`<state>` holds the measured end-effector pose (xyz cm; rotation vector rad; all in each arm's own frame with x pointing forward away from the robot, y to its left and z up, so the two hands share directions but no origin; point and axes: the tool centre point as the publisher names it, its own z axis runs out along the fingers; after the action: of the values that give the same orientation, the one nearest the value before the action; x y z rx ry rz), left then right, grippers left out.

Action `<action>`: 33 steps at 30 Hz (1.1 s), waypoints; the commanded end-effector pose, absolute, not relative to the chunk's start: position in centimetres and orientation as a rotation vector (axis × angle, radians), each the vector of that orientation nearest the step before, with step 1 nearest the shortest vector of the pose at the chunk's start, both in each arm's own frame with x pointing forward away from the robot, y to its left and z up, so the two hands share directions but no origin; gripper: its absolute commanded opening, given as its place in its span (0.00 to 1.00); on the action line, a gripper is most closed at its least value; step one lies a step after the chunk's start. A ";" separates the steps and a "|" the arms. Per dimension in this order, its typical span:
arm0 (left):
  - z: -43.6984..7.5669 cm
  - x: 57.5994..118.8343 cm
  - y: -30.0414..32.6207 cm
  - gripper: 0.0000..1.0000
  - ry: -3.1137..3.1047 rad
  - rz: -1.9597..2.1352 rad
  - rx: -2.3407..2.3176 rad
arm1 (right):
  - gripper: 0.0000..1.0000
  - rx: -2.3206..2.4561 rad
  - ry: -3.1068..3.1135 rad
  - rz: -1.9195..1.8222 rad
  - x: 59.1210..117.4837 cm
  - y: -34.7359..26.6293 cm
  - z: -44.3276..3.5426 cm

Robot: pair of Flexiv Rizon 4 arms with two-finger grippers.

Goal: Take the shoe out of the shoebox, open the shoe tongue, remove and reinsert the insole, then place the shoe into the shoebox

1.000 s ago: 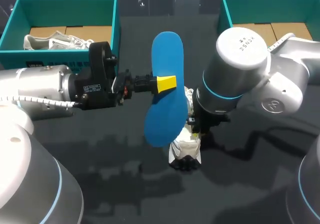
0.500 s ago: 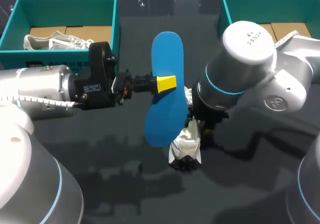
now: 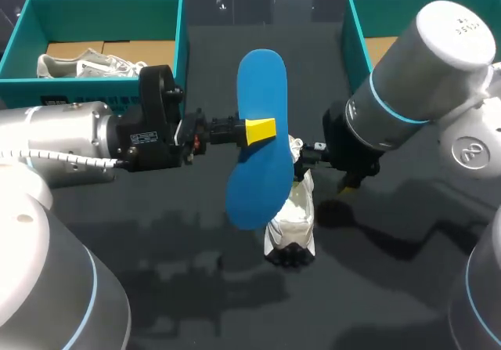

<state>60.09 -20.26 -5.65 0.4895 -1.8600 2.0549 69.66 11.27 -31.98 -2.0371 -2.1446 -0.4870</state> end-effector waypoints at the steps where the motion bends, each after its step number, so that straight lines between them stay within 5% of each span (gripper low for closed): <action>1: -6.0 60.5 -20.7 0.00 -1.963 2.140 0.353 | 1.00 -1.945 -2.027 -0.666 69.1 10.9 -32.1; 18: -8.1 66.3 -21.5 0.00 -2.206 2.567 -0.734 | 1.00 -1.761 -1.847 -0.871 70.1 7.7 -25.6; 33: -9.1 68.0 -21.0 0.00 -2.235 2.511 -1.570 | 1.00 -1.476 -1.716 -0.974 73.4 7.9 -21.4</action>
<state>67.29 -21.10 -9.08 -0.8261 -2.2597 2.5655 72.21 7.92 -20.88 -1.5480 -1.7491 -0.9641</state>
